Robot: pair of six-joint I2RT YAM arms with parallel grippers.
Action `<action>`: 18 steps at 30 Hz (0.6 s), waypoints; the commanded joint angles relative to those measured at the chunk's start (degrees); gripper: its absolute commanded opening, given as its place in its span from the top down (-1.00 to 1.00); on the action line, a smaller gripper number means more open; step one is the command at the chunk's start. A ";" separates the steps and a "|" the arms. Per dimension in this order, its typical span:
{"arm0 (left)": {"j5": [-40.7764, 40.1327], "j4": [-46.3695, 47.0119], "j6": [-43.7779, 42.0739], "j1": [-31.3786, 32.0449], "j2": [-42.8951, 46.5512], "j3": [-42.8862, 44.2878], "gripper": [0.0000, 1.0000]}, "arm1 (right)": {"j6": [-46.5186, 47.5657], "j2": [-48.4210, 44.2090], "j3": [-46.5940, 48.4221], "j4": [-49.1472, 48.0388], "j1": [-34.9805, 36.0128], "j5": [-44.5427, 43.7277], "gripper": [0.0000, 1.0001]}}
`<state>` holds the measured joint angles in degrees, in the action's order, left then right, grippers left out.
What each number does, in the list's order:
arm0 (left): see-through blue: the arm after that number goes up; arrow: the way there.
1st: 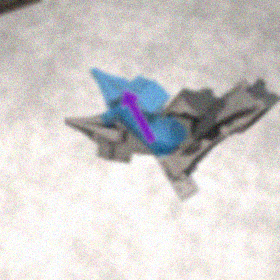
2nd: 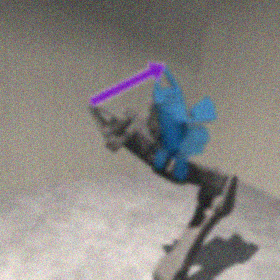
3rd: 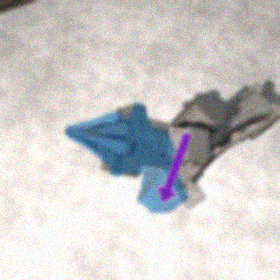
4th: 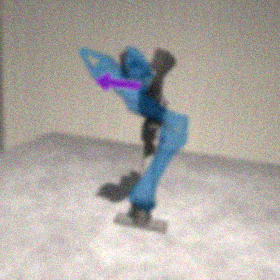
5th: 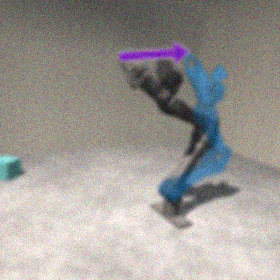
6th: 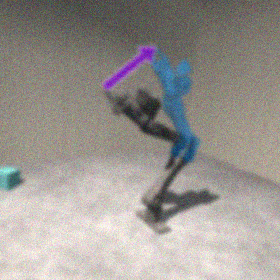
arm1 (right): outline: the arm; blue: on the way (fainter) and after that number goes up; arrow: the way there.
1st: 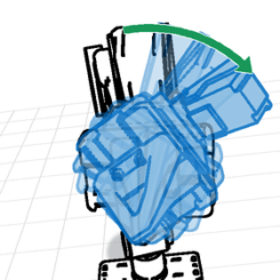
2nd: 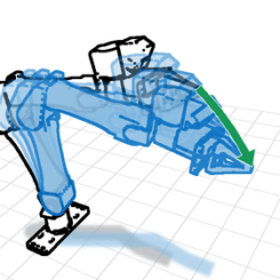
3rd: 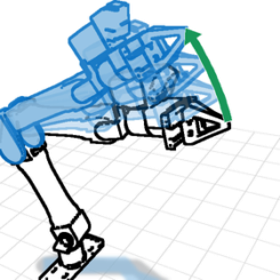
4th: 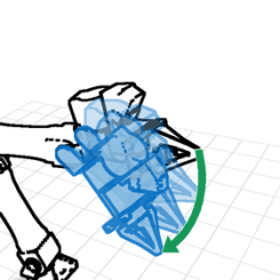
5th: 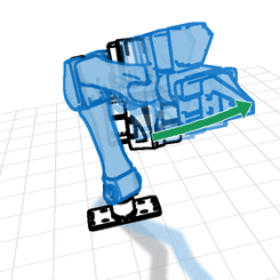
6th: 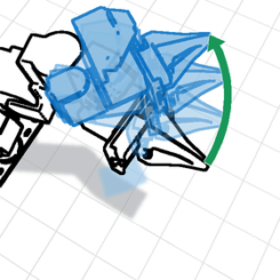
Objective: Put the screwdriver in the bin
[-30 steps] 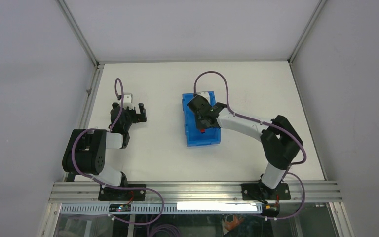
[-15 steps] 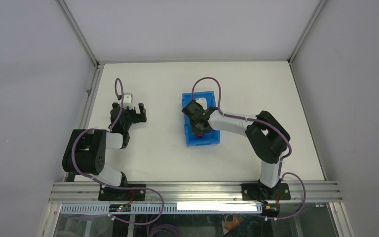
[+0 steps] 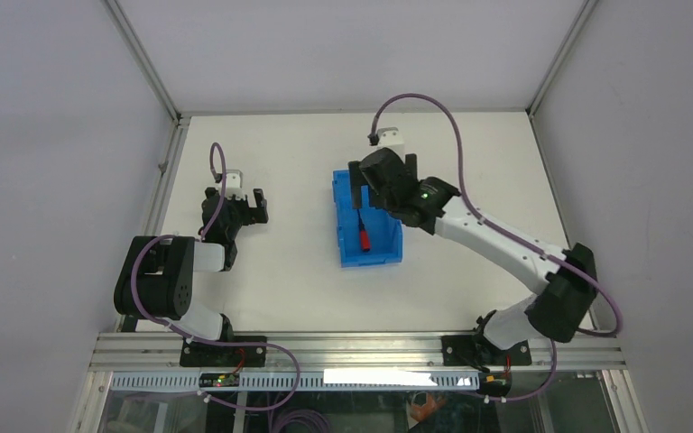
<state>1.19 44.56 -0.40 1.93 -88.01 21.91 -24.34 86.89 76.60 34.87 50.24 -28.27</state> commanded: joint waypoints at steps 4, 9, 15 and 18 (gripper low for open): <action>0.30 1.50 0.93 0.44 1.65 0.06 -0.98 | 8.21 -14.35 -3.57 2.80 -7.82 -10.46 -0.99; 0.29 1.50 0.96 0.45 1.64 0.06 -0.98 | 6.55 -22.10 -8.41 6.64 -19.53 -10.26 -0.99; 0.27 1.50 0.99 0.44 1.66 0.06 -0.98 | 4.20 -29.40 -14.68 9.25 -29.74 -6.96 -0.99; 0.25 1.50 1.02 0.45 1.66 0.06 -0.98 | 4.54 -32.55 -17.49 7.47 -29.91 -8.18 -0.98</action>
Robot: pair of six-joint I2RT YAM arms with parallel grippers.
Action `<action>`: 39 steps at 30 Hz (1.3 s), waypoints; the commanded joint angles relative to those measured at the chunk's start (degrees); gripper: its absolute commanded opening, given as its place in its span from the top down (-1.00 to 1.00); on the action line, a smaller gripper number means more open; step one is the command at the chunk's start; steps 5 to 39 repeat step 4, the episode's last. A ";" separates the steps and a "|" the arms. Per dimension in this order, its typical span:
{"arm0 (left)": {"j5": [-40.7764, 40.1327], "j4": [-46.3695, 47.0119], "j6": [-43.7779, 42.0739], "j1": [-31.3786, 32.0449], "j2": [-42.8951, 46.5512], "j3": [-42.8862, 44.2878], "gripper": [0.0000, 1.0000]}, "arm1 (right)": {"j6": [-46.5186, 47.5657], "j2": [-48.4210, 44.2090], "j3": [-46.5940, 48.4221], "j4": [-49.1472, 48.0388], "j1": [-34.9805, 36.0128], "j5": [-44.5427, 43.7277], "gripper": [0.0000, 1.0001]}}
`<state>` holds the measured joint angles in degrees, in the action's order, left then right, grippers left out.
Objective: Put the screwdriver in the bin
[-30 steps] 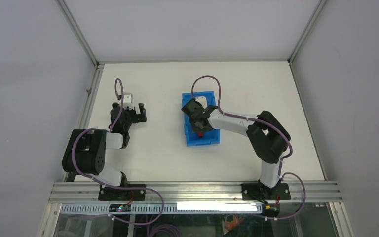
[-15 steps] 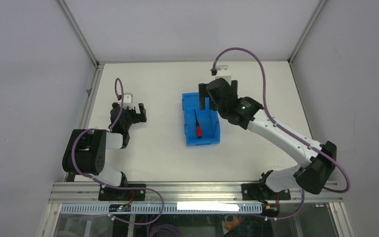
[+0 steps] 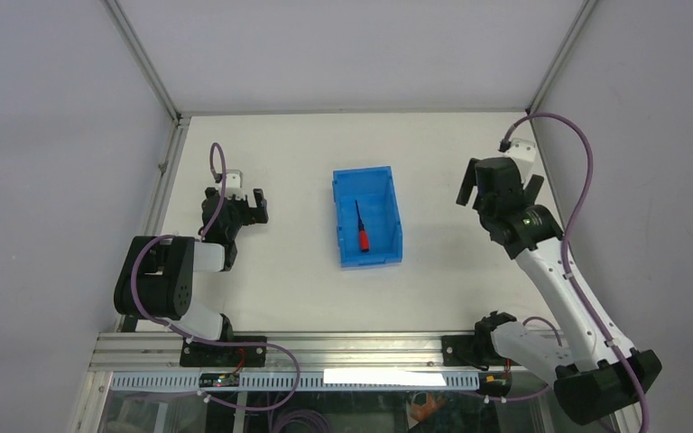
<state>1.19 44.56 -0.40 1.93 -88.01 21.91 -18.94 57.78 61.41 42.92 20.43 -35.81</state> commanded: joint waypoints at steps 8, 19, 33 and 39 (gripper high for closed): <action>0.30 1.50 0.96 0.48 1.63 0.06 -0.98 | -1.24 -5.45 -2.67 -0.79 -0.21 -0.43 -0.98; 0.30 1.50 0.96 0.48 1.63 0.06 -0.98 | -1.24 -5.45 -2.67 -0.79 -0.21 -0.43 -0.98; 0.30 1.50 0.96 0.48 1.63 0.06 -0.98 | -1.24 -5.45 -2.67 -0.79 -0.21 -0.43 -0.98; 0.30 1.50 0.96 0.48 1.63 0.06 -0.98 | -1.24 -5.45 -2.67 -0.79 -0.21 -0.43 -0.98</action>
